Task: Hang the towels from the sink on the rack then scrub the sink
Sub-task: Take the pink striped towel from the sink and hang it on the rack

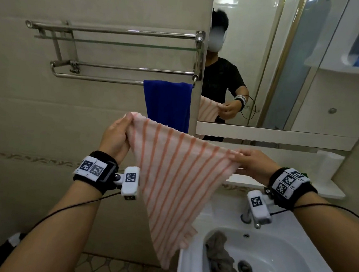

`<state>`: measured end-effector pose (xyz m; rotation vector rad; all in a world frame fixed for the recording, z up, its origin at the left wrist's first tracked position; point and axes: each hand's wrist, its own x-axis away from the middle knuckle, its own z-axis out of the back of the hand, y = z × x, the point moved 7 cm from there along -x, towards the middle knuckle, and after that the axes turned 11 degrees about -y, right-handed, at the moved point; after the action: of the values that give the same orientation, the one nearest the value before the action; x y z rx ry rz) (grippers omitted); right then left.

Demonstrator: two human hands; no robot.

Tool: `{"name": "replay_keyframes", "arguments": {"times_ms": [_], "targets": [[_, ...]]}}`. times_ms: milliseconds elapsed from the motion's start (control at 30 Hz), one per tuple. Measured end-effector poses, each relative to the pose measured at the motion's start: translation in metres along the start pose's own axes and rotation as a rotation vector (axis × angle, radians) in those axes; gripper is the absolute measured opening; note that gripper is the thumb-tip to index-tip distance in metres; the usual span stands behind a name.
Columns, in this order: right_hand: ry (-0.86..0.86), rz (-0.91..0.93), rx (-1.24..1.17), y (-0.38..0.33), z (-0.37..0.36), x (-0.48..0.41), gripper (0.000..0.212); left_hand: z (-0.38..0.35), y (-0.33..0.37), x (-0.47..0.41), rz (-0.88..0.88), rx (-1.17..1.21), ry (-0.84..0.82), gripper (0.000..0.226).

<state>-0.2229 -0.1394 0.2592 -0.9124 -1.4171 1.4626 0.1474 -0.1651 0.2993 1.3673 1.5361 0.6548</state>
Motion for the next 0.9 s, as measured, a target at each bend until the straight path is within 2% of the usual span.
{"name": "replay_keyframes", "arguments": {"times_ms": [167,300,433,567,733,900], "targets": [[0.033,0.125,-0.326,-0.026,-0.016,-0.014,0.025,0.017,0.012,-0.001,0.015,0.031,0.039,0.022],[0.045,0.081,-0.476,-0.034,-0.042,-0.029,0.035,0.02,0.005,0.004,0.147,-0.012,0.1,0.024],[-0.005,0.088,-0.44,-0.043,-0.085,-0.043,0.041,-0.002,-0.002,0.011,0.194,-0.033,-0.016,0.011],[-0.112,0.123,-0.36,-0.056,-0.133,-0.056,0.034,-0.026,-0.001,0.015,0.174,-0.029,-0.156,0.014],[-0.174,0.149,-0.199,-0.065,-0.172,-0.067,0.031,-0.028,-0.003,0.018,0.15,-0.172,-0.156,0.008],[-0.195,0.138,-0.16,-0.063,-0.195,-0.081,0.036,-0.015,0.001,0.02,0.107,-0.382,-0.187,0.015]]}}
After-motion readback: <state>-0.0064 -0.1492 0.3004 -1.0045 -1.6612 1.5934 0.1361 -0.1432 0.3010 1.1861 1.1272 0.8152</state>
